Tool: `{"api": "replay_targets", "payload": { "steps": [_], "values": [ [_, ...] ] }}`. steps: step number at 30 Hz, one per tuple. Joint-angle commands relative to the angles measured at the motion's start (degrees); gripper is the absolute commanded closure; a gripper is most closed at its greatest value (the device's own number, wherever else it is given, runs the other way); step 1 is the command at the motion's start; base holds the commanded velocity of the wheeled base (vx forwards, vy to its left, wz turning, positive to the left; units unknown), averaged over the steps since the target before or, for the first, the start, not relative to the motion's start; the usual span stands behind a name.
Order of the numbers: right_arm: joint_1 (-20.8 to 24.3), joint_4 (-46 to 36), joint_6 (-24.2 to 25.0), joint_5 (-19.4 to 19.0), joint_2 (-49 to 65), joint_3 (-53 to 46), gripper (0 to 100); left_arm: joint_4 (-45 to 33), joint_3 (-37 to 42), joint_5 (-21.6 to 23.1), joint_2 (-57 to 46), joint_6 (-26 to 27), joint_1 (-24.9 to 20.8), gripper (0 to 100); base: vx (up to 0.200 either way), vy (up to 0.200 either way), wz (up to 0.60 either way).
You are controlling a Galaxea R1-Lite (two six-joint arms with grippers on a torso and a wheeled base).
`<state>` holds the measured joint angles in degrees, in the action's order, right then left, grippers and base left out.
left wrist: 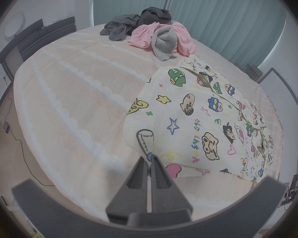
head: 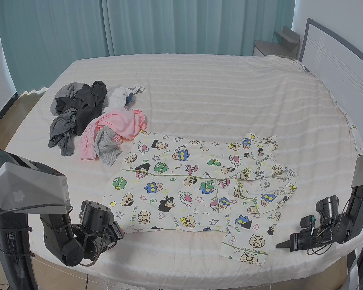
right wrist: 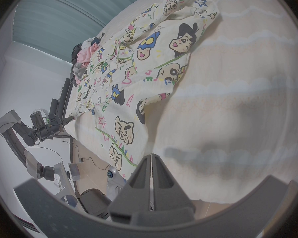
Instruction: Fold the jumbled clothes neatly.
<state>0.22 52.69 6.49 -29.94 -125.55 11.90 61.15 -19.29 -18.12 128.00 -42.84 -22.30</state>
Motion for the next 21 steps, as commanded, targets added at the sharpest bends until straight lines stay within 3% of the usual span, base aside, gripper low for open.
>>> {"api": "replay_targets", "payload": {
  "steps": [1, 3, 4, 21],
  "values": [
    [0.04, 0.84, -0.16, 0.06, 0.04, -0.30, 100, 0.02, -0.14, 0.01, 0.58, -0.14, 0.15, 100, 0.000, 0.000, 0.00],
    [0.31, 2.07, -0.07, -0.03, -0.04, -0.47, 100, 0.02, -0.23, 0.01, 0.67, -0.23, 0.06, 100, 0.000, 0.000, 0.00],
    [0.57, 2.68, 0.11, -0.03, -0.04, -0.47, 0, 0.11, -0.23, 0.10, 0.67, -0.23, 0.06, 100, 0.000, 0.000, 0.00],
    [10.24, 4.27, 2.04, 0.41, -2.33, 0.32, 0, 4.86, 0.13, 0.19, 2.69, -0.23, 0.06, 100, 0.000, 0.000, 0.00]
  ]
}}
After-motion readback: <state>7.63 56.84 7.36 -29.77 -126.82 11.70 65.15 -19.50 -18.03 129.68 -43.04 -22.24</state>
